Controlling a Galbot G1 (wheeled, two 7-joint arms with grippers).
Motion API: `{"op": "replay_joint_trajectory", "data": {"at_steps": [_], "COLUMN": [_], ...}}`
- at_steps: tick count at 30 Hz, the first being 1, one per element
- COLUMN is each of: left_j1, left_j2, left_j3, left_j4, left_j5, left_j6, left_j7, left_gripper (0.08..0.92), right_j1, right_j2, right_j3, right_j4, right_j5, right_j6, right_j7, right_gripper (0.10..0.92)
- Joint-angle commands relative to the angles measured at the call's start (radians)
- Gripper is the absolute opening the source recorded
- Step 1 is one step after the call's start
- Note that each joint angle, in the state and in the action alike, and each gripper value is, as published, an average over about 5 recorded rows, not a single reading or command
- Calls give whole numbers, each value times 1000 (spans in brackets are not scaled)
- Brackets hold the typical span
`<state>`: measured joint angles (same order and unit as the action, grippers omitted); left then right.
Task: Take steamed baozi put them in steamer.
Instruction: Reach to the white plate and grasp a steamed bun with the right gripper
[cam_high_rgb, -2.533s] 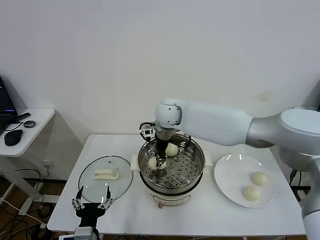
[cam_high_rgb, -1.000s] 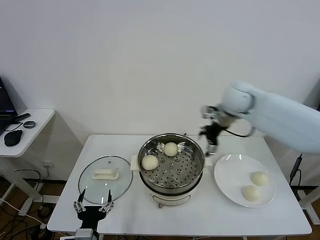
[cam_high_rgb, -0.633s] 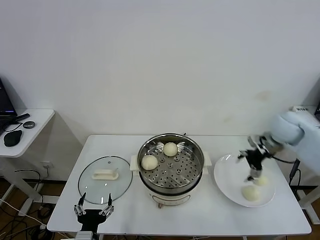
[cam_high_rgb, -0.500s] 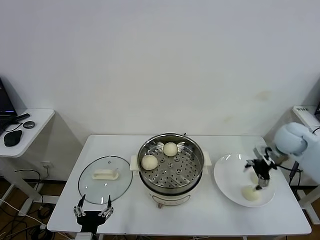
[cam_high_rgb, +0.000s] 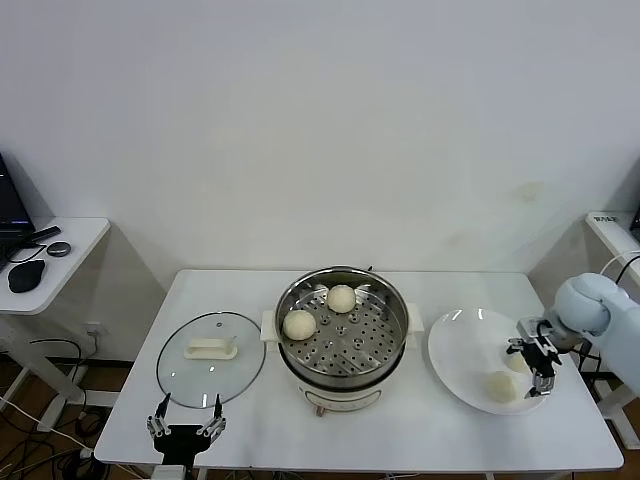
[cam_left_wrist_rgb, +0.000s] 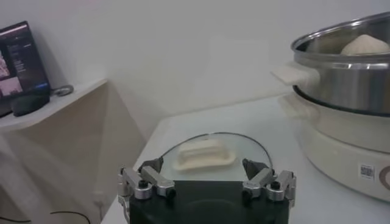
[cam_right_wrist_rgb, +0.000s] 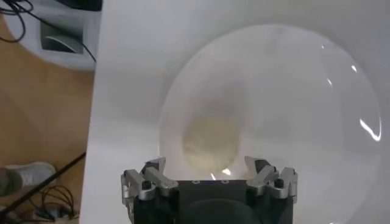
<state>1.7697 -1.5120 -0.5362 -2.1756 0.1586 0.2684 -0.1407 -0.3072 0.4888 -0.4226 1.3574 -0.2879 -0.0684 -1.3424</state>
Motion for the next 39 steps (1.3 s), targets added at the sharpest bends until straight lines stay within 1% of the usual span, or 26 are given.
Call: {"op": "replay_joint_trajectory", "data": {"at_steps": [1,11,29,32,39], "left_j1": [-1,-4,-10,-11,-16], "left_j2": [1,3,3,4,6], "left_j3": [-1,-3,-3,-3,-3], "left_j4": [16,18,25,26,30], "left_j5": [0,-1,-3,-3,-4], "left_j6": [0,3,3,3,3], "left_j7": [0,4,2,2,2], "left_gripper": [823,823,823,823,823], "right_j1": [-41,-50,-46,-45,-35], "right_j2": [29,80,120,119,108], "right_j3": [26,26,11,17,38], "right_j4": [-46,-78,-102,-104,-106], "right_j5": [-54,-59,-84,-88,-77], "right_j6": [21,16,-3,-2,0], "right_j7": [9,30,46,37,23], "right_gripper": [823,823,818,774,588]}}
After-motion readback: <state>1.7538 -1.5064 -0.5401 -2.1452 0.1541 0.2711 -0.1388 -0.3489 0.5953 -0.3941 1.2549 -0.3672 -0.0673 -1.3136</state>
